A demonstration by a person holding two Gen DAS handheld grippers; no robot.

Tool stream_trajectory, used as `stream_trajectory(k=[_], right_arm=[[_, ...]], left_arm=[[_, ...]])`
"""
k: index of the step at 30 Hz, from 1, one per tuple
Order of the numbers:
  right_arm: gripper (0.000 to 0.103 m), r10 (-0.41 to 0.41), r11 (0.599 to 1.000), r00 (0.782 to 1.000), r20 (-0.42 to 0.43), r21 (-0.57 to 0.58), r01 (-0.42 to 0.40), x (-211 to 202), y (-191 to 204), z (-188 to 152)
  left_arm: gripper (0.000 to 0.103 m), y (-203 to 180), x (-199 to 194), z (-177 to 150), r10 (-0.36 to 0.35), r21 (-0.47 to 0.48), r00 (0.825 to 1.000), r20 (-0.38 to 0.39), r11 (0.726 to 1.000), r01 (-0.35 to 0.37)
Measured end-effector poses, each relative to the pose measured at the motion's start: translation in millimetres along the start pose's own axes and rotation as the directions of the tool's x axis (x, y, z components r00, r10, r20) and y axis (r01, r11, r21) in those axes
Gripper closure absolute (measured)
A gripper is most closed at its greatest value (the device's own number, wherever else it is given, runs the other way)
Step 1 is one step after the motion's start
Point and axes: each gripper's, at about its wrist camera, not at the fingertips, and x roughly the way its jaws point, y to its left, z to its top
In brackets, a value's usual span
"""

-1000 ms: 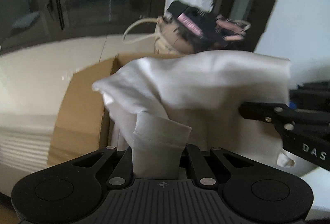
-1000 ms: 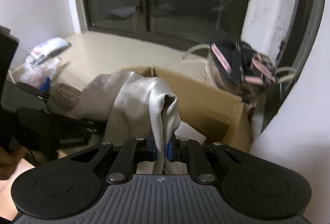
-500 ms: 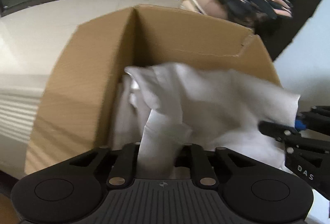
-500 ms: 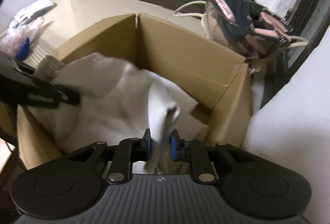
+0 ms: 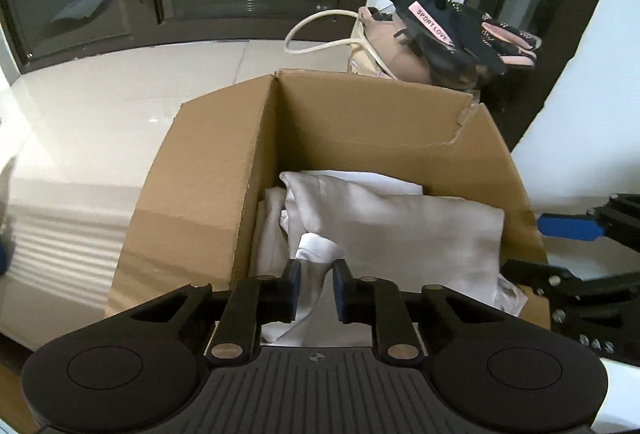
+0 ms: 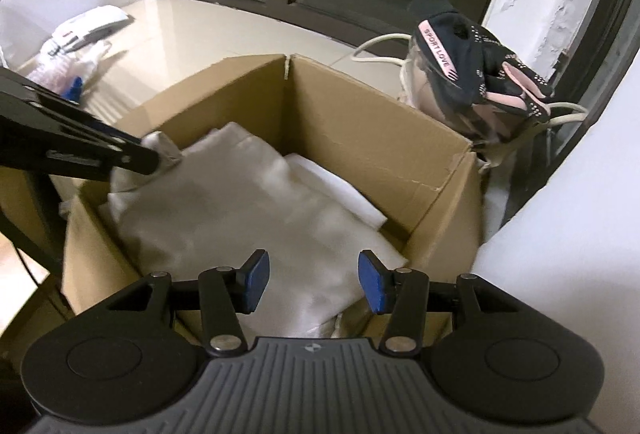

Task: Fold clothes
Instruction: 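Open both grippers and press the shirt down inside the box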

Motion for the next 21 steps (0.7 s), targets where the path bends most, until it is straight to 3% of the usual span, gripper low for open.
stream_trajectory(k=[10, 15, 18, 21], right_arm=[[0.043, 0.083, 0.996, 0.996, 0.017, 0.035, -0.083, -15.5, 0.7, -11.2], [0.042, 0.106, 0.994, 0.994, 0.032, 0.033, -0.107, -21.8, -0.2, -14.5], [0.034, 0.109, 0.993, 0.994, 0.033, 0.035, -0.11, -23.3, -1.6, -16.4], [0.034, 0.113, 0.993, 0.993, 0.031, 0.04, -0.114, -23.7, -3.4, -18.2]], left_arm=[[0.082, -19.8, -23.0, 16.1, -0.065, 0.046, 0.998, 0.008, 0.997, 0.065], [0.088, -17.3, 17.1, 14.3, 0.005, 0.032, 0.999, -0.053, 0.999, -0.003], [0.088, -12.4, 45.1, 12.7, 0.058, 0.03, 0.994, -0.094, 0.998, -0.055], [0.088, -3.9, 67.8, 13.1, 0.081, 0.012, 0.987, -0.139, 0.997, -0.081]])
